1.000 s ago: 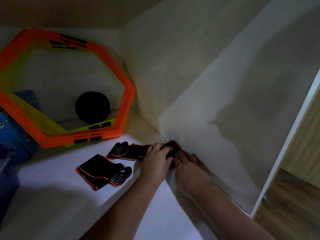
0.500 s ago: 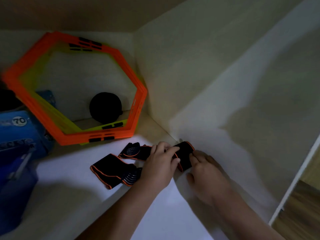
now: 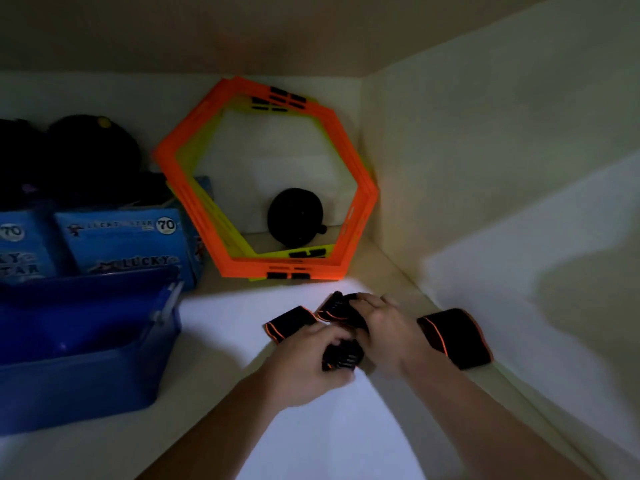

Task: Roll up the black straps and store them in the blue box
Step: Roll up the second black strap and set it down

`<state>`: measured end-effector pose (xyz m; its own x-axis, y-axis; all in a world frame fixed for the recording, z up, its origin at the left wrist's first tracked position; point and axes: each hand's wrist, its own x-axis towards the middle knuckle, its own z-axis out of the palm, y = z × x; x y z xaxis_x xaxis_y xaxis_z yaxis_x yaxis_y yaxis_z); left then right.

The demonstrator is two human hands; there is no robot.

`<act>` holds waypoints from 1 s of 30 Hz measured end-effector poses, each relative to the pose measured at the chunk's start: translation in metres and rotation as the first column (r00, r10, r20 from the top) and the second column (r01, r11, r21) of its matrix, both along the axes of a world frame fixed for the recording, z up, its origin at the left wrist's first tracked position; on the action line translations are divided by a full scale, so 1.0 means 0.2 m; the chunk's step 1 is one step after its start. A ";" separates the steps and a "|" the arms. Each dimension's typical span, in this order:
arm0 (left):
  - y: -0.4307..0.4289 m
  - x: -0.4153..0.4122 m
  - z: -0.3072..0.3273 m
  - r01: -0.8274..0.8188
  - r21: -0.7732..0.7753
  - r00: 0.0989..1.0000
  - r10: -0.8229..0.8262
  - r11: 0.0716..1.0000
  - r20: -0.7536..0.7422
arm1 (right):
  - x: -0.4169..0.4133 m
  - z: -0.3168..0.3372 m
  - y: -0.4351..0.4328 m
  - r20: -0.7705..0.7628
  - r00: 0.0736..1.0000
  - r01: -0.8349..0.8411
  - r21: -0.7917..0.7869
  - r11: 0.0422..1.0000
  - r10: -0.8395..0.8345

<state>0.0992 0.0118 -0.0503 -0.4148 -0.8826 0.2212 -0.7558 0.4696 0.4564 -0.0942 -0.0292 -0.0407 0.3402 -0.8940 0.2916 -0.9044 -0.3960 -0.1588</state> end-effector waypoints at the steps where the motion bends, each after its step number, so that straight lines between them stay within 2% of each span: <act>1: 0.00 0.03 -0.03 0.020 0.016 0.999 -0.021 1.000 0.033 | 0.03 -0.01 -0.04 0.010 1.000 0.000 -0.004 1.000 0.000; 6: -0.05 0.13 -0.10 -0.059 -0.055 0.998 0.061 0.997 0.028 | 0.12 -0.05 -0.16 -0.052 0.998 0.035 0.083 0.996 -0.030; 11: -0.08 0.17 -0.08 -0.129 -0.036 0.991 0.130 0.991 0.034 | 0.13 -0.07 -0.18 0.078 0.995 0.048 0.110 0.993 -0.057; 16: -0.08 0.13 -0.06 -0.149 -0.166 0.978 0.170 0.975 0.120 | 0.13 -0.04 -0.13 0.200 0.978 0.036 0.104 0.994 -0.057; 19: -0.09 0.14 -0.03 -0.215 -0.160 0.975 0.220 0.963 0.014 | 0.13 -0.01 -0.08 0.268 0.963 0.025 0.067 0.997 -0.042; 22: -0.12 0.18 -0.01 -0.248 -0.065 0.964 0.239 0.967 -0.115 | 0.10 0.04 -0.05 0.320 0.947 0.017 0.054 0.998 -0.034; 25: -0.13 0.23 0.02 -0.249 -0.027 0.960 0.243 0.968 -0.142 | 0.10 0.11 -0.01 0.397 0.918 0.012 -0.050 0.999 0.009; 27: -0.14 0.26 0.03 -0.258 -0.075 0.958 0.246 0.963 -0.148 | 0.11 0.16 0.00 0.435 0.898 -0.006 -0.147 0.989 0.070; 30: -0.15 0.30 0.10 -0.287 -0.139 0.936 0.247 0.948 -0.249 | 0.13 0.25 0.05 0.474 0.867 -0.022 -0.276 0.961 0.156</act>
